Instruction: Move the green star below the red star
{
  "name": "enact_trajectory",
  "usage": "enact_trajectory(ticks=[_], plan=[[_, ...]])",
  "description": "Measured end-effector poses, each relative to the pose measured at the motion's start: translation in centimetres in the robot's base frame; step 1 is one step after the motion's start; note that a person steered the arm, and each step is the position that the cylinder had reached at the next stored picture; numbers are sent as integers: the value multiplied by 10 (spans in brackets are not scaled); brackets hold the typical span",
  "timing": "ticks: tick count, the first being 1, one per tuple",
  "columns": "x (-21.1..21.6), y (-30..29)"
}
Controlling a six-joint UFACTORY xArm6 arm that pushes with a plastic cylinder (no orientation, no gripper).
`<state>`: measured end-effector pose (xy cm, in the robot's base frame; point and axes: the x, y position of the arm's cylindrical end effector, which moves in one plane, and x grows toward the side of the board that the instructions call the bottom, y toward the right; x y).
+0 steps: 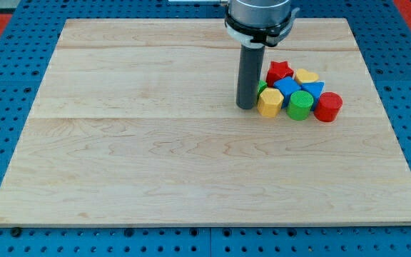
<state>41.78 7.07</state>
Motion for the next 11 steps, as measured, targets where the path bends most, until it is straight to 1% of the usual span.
enact_trajectory(ticks=[1,2,3,4,5,6,8,9,10,11], plan=[[-6,26],[-5,12],[-5,-42],[-21,-57],[-46,-36],[-48,-16],[-20,-10],[-20,10],[-15,2],[11,-55]])
